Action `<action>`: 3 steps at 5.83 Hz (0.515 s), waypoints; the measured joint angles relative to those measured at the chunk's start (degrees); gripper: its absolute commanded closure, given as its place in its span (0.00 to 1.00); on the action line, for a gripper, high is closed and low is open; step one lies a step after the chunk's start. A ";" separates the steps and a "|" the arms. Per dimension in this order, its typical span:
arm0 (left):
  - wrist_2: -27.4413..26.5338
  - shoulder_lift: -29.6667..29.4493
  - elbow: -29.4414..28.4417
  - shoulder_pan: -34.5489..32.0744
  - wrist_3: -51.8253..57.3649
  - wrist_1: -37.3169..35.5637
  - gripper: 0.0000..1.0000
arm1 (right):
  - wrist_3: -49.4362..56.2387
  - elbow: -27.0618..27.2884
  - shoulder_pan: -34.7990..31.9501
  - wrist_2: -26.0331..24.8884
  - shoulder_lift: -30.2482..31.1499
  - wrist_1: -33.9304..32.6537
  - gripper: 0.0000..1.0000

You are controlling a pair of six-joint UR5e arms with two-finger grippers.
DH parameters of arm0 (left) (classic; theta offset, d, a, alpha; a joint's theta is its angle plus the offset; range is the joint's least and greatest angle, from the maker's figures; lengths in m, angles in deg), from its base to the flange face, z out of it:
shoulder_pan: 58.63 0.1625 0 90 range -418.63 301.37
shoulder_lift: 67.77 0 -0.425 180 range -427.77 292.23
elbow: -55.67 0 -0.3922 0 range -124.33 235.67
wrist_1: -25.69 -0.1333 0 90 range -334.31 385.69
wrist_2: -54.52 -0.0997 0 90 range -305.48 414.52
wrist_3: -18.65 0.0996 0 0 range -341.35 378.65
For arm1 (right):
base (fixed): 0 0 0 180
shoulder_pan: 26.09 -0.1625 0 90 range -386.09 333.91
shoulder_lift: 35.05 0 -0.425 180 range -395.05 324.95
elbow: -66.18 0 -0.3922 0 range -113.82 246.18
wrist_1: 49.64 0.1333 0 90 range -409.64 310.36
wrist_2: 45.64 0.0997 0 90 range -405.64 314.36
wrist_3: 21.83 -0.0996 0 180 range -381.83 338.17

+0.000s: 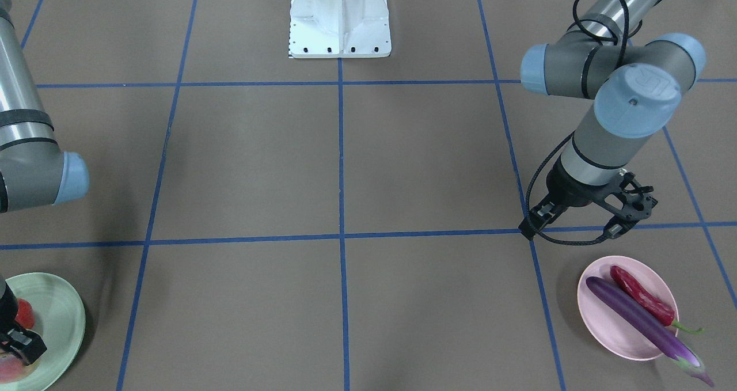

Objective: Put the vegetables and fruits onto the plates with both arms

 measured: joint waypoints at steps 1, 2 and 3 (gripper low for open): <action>-0.04 0.01 -0.10 0.15 0.04 0.01 0.00 | 0.53 -0.26 0.07 -0.42 -0.26 0.22 0.00; -0.05 0.01 -0.13 0.20 0.06 0.01 0.00 | 1.83 -0.24 -0.06 -0.62 -0.48 0.17 0.00; -0.03 -0.01 -0.03 0.22 0.09 0.01 0.00 | 3.11 0.76 -0.47 0.07 -0.61 -0.05 0.00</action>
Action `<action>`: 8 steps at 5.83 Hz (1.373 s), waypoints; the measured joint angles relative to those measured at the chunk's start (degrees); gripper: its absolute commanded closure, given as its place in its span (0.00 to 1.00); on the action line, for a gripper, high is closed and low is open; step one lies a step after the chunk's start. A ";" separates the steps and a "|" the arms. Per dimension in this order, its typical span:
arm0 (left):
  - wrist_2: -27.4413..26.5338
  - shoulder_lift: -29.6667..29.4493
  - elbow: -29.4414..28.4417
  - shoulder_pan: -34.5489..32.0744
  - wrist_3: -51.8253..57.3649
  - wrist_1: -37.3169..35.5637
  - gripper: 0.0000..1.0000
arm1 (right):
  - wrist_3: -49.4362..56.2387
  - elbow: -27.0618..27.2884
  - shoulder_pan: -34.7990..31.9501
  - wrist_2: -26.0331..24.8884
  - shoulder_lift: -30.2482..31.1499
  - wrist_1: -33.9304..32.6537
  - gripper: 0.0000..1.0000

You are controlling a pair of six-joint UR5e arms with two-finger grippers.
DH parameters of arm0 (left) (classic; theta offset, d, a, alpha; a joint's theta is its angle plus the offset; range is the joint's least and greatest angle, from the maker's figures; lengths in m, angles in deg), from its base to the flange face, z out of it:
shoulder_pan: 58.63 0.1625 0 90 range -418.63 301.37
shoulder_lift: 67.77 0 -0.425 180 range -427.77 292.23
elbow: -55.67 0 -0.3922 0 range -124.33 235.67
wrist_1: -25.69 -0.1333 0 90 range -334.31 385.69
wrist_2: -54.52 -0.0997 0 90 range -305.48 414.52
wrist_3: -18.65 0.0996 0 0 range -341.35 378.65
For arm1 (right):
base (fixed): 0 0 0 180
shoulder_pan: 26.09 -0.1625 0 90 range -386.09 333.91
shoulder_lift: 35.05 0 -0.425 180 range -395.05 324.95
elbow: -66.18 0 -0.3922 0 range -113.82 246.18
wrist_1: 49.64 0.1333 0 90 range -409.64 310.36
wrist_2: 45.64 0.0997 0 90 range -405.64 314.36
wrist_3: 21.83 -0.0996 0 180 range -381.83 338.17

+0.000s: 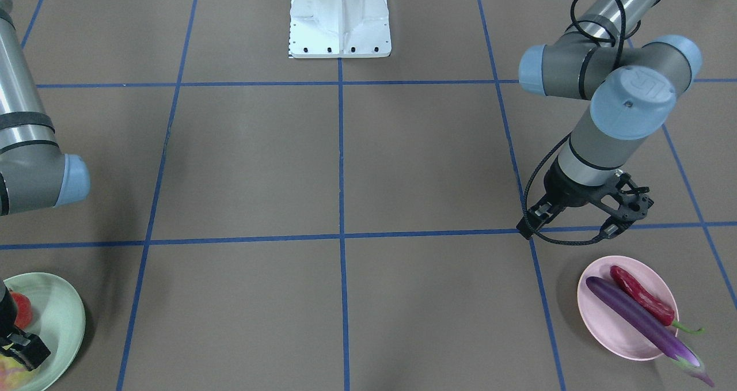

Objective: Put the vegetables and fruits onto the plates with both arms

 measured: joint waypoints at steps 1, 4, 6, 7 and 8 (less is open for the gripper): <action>0.28 0.07 0.61 -0.11 0.34 -0.03 0.00 | 1.55 2.90 -1.16 3.35 0.48 -1.23 0.00; 2.16 8.38 8.99 -2.23 21.23 -2.35 0.00 | 15.74 18.95 -7.80 17.51 9.48 -10.75 0.00; 7.64 18.45 15.17 -8.82 40.94 -3.39 0.00 | 27.41 26.54 -13.24 27.61 20.02 -11.71 0.00; 9.71 23.20 17.06 -11.83 47.44 -3.43 0.00 | 33.63 29.60 -16.65 30.41 25.52 -11.86 0.00; 10.76 28.21 18.75 -15.12 53.46 -3.18 0.00 | 38.97 30.91 -19.86 31.69 28.85 -12.80 0.00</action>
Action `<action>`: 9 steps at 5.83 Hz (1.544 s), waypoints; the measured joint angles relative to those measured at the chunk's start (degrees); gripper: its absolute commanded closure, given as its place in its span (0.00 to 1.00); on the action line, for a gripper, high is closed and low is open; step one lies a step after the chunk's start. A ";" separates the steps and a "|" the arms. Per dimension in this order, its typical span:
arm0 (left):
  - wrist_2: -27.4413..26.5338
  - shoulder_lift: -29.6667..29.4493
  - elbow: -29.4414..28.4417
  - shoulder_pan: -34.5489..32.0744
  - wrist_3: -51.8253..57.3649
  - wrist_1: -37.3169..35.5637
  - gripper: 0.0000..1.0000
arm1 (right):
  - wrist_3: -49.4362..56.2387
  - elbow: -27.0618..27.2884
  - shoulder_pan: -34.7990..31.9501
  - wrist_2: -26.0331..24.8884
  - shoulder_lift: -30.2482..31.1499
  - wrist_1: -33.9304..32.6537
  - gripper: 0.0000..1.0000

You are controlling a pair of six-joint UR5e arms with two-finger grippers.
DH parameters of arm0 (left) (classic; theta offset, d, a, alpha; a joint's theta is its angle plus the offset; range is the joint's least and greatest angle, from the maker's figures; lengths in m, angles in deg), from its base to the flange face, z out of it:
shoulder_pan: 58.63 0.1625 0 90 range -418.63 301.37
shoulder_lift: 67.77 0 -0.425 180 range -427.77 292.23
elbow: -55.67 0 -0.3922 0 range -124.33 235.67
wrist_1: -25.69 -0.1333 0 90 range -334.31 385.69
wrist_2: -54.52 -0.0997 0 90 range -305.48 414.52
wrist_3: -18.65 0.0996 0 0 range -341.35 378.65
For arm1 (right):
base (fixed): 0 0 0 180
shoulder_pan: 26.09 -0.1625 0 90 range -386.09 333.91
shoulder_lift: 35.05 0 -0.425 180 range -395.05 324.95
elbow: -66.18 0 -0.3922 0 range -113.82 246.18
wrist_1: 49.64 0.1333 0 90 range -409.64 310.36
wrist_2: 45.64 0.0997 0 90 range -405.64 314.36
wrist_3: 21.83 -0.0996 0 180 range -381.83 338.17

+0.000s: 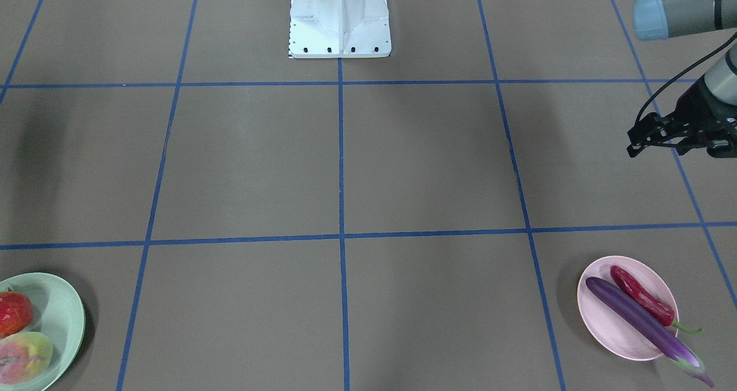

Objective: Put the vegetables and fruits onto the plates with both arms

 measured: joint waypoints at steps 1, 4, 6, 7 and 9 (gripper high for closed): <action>0.27 4.51 2.14 -4.38 5.29 0.07 0.00 | 4.95 0.34 -2.86 0.34 1.30 -2.66 0.00; 2.17 12.36 2.98 -9.29 10.86 0.20 0.00 | 12.52 4.89 -3.35 0.52 1.81 -14.19 0.00; 10.14 11.09 -0.25 -11.34 11.59 -0.23 0.00 | 13.25 8.72 0.47 0.47 0.71 -21.39 0.00; 12.21 10.69 -1.09 -12.92 11.63 -0.31 0.00 | 13.56 9.68 1.46 0.46 0.43 -23.06 0.00; 13.40 9.81 -2.36 -14.23 11.39 -0.37 0.00 | 13.79 10.36 1.80 0.45 -0.01 -23.81 0.00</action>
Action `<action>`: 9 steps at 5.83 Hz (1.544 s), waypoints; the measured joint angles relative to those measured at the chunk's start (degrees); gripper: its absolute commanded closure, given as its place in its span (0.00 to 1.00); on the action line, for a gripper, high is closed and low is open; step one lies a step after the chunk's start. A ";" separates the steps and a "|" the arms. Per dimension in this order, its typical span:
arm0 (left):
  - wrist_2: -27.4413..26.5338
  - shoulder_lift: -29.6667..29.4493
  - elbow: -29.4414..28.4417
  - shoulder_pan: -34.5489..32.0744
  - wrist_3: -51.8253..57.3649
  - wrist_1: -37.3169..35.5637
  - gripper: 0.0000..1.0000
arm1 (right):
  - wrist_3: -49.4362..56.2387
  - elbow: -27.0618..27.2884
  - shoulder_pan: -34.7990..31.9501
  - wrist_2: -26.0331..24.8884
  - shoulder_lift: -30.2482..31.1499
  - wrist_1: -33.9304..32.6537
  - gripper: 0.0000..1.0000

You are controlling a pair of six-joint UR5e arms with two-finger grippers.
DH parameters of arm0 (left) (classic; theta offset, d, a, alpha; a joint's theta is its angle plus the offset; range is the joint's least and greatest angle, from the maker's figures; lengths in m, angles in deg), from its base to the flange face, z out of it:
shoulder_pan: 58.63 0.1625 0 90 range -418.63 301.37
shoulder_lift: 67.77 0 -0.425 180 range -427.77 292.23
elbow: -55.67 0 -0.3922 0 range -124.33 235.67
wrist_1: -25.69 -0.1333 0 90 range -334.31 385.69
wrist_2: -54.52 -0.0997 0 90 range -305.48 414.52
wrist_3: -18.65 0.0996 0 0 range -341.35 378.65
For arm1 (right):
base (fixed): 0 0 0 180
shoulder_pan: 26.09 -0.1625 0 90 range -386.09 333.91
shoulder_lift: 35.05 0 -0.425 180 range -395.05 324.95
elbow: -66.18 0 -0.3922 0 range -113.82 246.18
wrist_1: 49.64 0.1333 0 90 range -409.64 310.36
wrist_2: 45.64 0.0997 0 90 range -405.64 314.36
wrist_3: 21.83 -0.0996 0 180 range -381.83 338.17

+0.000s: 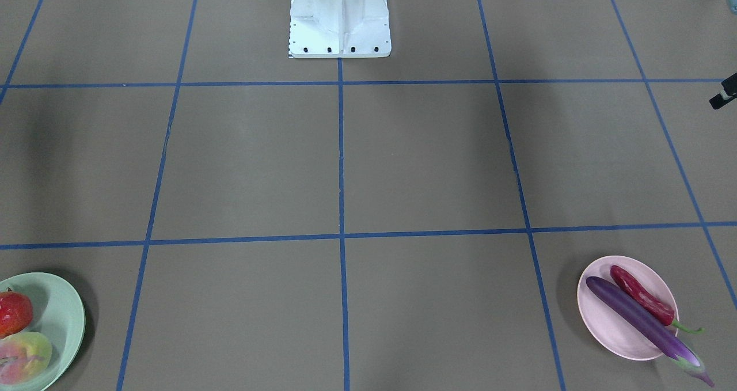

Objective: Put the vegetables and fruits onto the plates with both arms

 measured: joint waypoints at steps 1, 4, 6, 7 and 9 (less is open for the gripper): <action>0.11 0.03 0.04 -0.15 -0.25 0.05 0.00 | 0.02 0.03 0.12 -0.09 -0.37 -0.04 0.00; -0.03 0.29 -0.12 -0.25 -0.43 0.68 0.00 | -0.04 1.95 0.22 -0.02 -0.28 -0.34 0.00; -0.46 0.09 -0.09 -0.20 -0.45 0.81 0.00 | -0.06 1.99 0.27 -0.13 -0.70 -0.52 0.00; -0.55 0.04 0.03 -0.23 -0.46 0.79 0.00 | -0.06 2.09 0.28 -0.11 -0.90 -0.56 0.00; -0.67 -0.38 0.68 -0.31 -0.52 0.74 0.00 | -0.07 2.51 0.25 -0.21 -0.72 -0.52 0.00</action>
